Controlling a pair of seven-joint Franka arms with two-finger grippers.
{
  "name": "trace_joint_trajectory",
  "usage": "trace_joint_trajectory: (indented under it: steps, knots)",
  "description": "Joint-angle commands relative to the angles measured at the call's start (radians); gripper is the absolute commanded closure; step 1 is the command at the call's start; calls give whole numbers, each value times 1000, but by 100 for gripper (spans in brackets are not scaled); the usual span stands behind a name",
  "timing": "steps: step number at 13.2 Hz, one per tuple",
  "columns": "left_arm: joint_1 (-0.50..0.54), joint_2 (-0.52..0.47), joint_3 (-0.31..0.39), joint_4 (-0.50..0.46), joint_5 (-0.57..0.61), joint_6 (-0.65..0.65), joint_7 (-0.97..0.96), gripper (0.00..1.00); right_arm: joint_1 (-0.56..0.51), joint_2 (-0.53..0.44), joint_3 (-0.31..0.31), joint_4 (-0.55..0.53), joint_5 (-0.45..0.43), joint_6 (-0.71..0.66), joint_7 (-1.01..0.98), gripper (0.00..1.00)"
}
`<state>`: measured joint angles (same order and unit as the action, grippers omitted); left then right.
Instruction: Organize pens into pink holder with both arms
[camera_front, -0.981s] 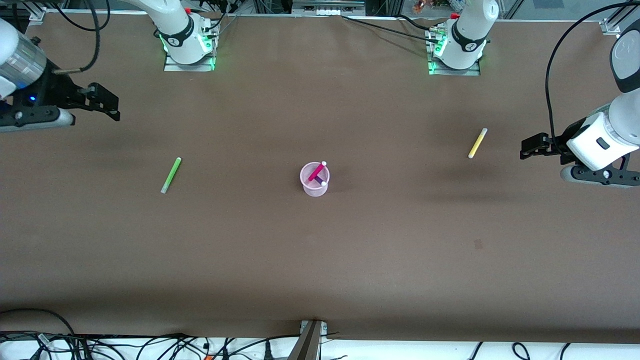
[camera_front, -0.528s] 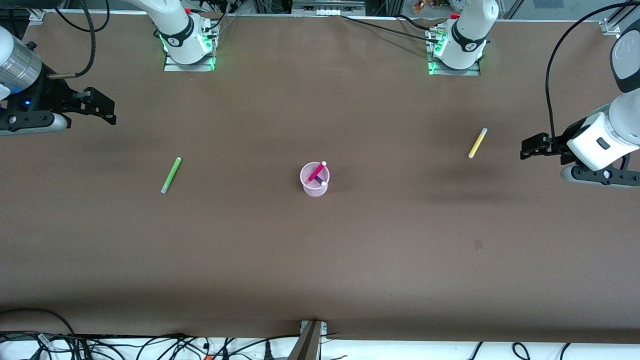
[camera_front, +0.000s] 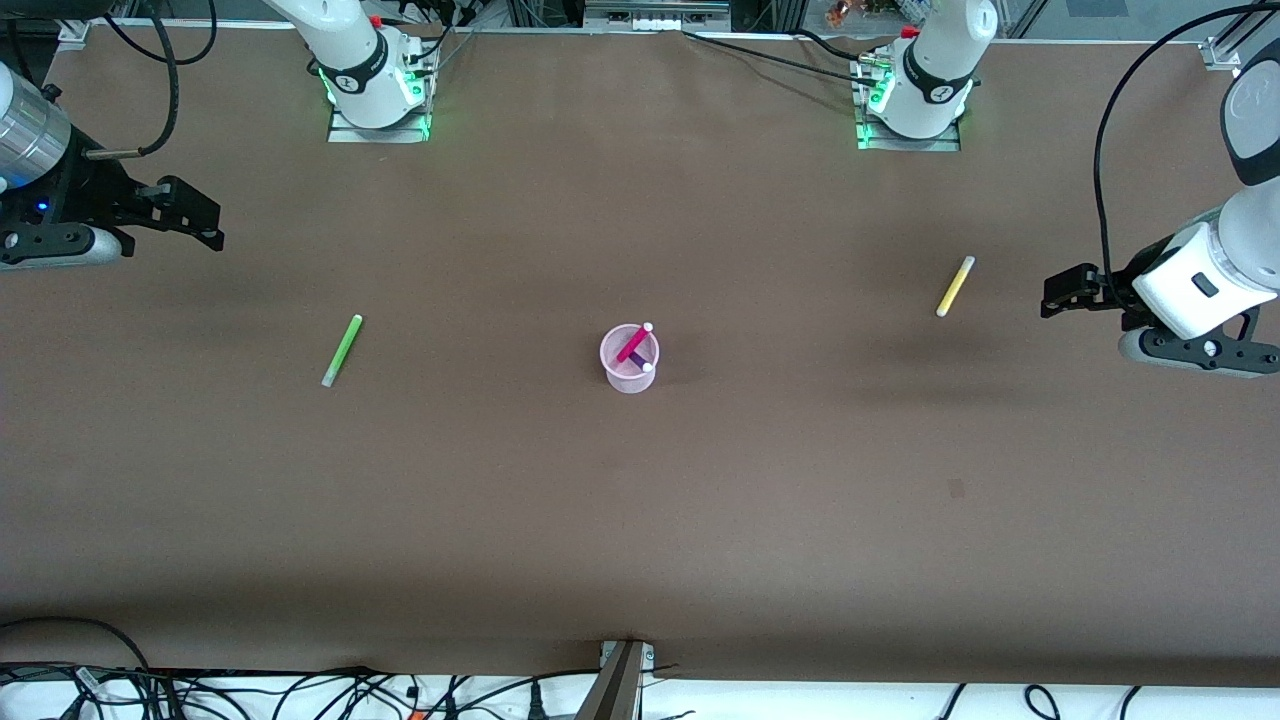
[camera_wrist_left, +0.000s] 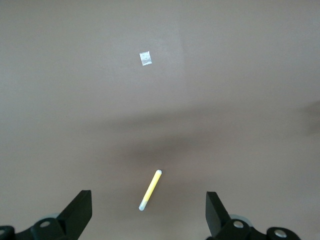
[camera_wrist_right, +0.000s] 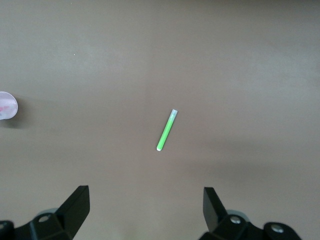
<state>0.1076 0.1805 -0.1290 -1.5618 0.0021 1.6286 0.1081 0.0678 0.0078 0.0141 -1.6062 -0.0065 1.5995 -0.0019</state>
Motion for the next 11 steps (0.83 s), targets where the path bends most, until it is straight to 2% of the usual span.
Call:
trace_joint_trajectory:
  steps: [1, 11]
  knots:
    - [-3, 10, 2, 16, 24, 1, 27, 0, -85, 4, 89, 18, 11, -3, 7, 0]
    - [-3, 10, 2, 16, 24, 1, 27, 0, -71, 6, 87, 14, 0, 28, 16, 0]
